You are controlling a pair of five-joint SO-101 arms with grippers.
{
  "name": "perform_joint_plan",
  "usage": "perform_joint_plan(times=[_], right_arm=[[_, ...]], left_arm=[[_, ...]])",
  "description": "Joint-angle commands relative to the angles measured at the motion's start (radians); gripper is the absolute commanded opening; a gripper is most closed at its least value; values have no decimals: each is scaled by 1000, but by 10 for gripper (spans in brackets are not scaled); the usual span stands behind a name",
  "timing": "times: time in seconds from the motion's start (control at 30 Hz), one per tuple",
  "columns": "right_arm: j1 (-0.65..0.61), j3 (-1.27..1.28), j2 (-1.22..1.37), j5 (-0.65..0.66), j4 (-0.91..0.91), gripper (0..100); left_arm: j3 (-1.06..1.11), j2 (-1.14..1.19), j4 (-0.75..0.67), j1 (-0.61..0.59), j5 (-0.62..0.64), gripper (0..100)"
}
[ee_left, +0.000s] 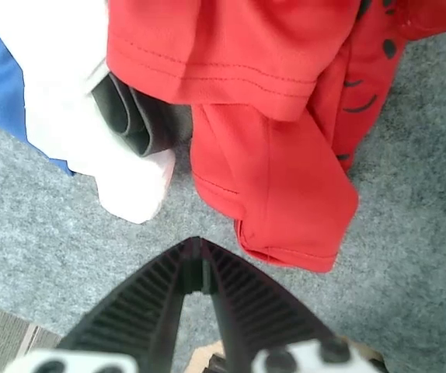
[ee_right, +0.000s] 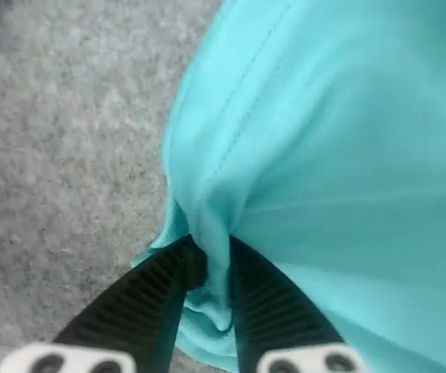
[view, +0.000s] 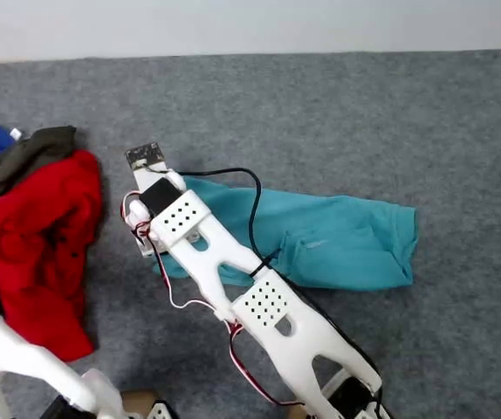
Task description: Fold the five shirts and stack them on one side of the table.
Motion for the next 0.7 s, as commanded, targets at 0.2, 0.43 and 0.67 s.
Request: perform_joint_plan(times=[0.2,0.43,0.67], right_arm=[[67,-230,-10,75,41,9],[142,-152,-170,75,41,9],[214,55,-383,75,44,9]], left_arm=[[-12,-29,-15,3,-6,5],[-18,-31,-12,3,-6,5],[-110,-31,6,3,-6,5]])
